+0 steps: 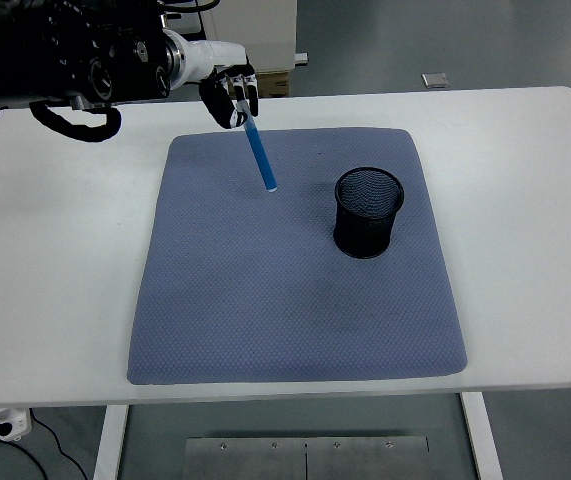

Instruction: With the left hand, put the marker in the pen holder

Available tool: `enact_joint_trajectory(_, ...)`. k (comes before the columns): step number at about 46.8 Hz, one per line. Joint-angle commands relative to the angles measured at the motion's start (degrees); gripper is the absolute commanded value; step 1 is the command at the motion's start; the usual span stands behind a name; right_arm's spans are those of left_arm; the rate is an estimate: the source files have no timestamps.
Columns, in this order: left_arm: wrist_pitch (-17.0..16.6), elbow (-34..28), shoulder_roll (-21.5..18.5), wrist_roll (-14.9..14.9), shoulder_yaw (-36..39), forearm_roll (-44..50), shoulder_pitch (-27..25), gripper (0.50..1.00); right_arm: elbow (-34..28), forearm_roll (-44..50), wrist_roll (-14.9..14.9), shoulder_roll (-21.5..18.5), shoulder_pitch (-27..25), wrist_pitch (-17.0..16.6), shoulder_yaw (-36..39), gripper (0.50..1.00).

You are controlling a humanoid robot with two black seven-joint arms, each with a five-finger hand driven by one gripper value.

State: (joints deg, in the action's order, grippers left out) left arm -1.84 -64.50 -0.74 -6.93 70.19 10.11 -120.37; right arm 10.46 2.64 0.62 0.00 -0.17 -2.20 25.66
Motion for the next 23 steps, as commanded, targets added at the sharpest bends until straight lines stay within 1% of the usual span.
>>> enact_joint_trajectory(1, -0.01, -0.01, -0.05, -0.01, -0.40, 0.00, -0.65, 0.500, 0.00, 0.00, 0.00, 0.00, 0.00, 0.00, 0.01, 1.000)
enact_joint_trajectory(23, -0.09, -0.01, -0.14, -0.01, -2.86, 0.00, -2.15, 0.500, 0.00, 0.00, 0.00, 0.00, 0.00, 0.00, 0.01, 1.000)
